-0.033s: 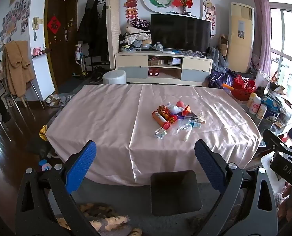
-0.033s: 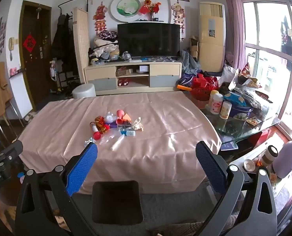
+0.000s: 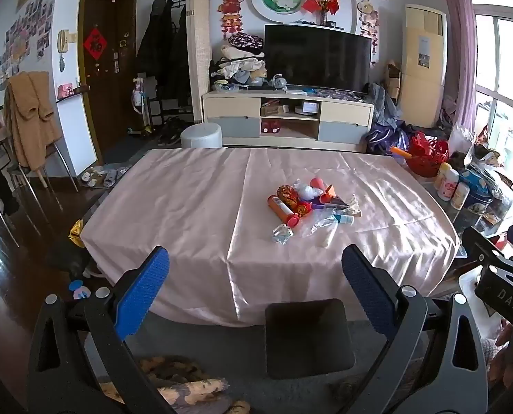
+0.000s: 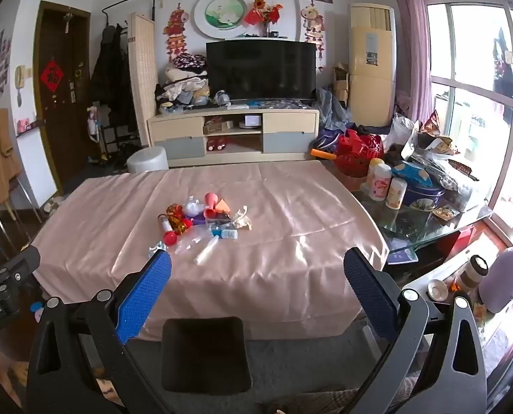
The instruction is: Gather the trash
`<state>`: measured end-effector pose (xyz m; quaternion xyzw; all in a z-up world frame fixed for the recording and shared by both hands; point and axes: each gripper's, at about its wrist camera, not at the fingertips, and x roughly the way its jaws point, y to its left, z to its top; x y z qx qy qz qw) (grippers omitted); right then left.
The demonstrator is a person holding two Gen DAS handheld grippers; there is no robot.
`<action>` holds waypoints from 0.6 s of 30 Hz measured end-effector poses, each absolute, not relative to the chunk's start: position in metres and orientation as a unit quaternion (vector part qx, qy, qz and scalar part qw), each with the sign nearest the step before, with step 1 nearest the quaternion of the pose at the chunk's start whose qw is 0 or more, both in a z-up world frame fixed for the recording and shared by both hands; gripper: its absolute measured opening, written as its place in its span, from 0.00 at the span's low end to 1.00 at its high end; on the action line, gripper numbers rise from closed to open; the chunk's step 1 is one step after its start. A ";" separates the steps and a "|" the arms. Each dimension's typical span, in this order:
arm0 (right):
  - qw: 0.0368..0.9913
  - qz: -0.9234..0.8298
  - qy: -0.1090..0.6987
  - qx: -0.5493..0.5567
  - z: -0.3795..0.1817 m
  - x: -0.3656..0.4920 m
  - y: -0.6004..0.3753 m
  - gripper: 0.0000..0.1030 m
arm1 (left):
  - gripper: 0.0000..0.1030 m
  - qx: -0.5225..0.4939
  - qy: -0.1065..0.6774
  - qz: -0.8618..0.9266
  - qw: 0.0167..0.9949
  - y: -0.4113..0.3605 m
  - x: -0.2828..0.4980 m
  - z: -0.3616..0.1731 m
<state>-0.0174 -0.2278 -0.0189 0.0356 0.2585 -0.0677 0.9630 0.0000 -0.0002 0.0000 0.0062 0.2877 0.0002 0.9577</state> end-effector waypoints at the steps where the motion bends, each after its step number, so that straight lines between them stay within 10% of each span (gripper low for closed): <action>1: 0.963 -0.068 0.258 0.034 -0.019 -0.018 -0.227 0.97 | 0.92 0.006 0.286 0.000 0.958 0.000 0.000 0.000; 18: 0.965 -0.069 0.252 0.030 -0.017 -0.017 -0.226 0.97 | 0.92 0.006 0.283 -0.001 0.959 0.000 0.000 0.000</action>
